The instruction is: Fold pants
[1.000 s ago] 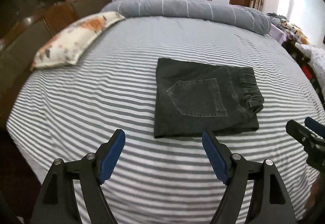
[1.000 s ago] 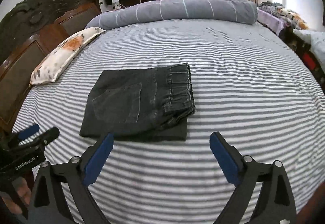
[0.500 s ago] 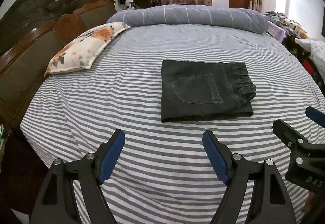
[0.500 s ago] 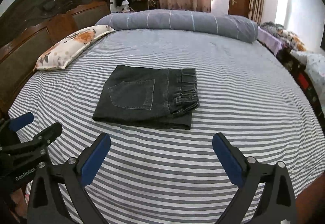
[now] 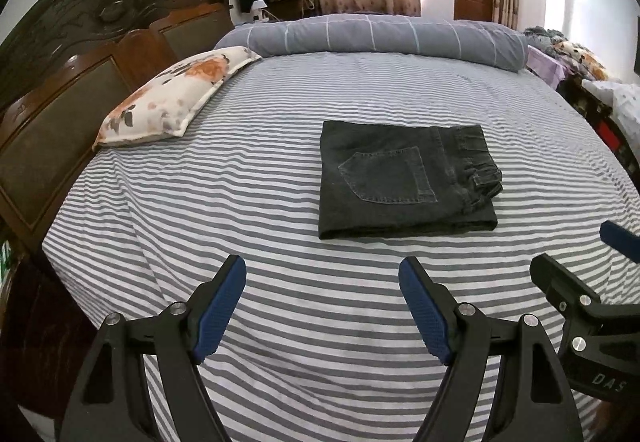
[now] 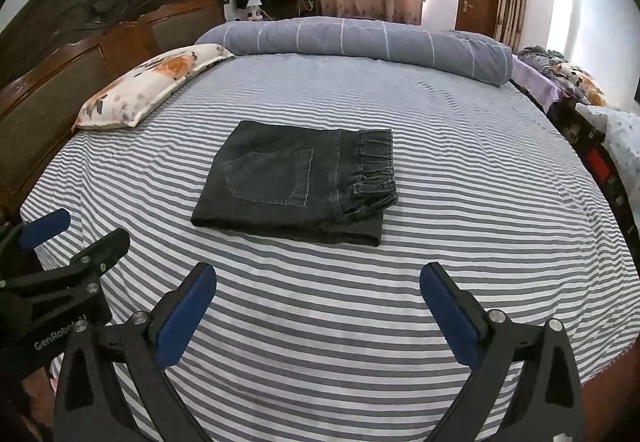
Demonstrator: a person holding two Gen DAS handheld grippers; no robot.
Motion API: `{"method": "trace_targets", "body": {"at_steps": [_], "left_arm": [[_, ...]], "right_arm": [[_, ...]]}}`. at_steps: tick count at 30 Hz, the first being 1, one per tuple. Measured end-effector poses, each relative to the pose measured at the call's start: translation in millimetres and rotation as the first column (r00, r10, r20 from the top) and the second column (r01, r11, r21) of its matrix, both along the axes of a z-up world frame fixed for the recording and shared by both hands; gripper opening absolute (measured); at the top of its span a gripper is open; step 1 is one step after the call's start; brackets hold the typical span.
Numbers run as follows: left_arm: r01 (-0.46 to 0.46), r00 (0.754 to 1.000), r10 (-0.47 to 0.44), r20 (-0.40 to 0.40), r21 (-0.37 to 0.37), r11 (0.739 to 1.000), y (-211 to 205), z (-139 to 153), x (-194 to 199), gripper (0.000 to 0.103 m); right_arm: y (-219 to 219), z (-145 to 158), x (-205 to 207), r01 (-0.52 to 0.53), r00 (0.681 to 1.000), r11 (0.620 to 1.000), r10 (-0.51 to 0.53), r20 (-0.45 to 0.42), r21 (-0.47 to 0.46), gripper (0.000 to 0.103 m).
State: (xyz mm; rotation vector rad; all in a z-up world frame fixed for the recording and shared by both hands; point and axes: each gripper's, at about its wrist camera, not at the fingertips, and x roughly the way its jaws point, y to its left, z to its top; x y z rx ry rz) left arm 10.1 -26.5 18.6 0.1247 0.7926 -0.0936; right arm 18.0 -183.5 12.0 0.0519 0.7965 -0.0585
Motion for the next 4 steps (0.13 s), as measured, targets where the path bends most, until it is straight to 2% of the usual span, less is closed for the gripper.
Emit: {"method": "trace_targets", "body": {"at_steps": [4], "left_arm": [[0.004,1.000,-0.004,-0.005,-0.016,1.000,0.7,1.0,-1.7,0.079]], "right_arm": [[0.3,-2.1,-0.8,-0.001,1.000,1.000,0.001,-0.005,0.003,0.101]]}}
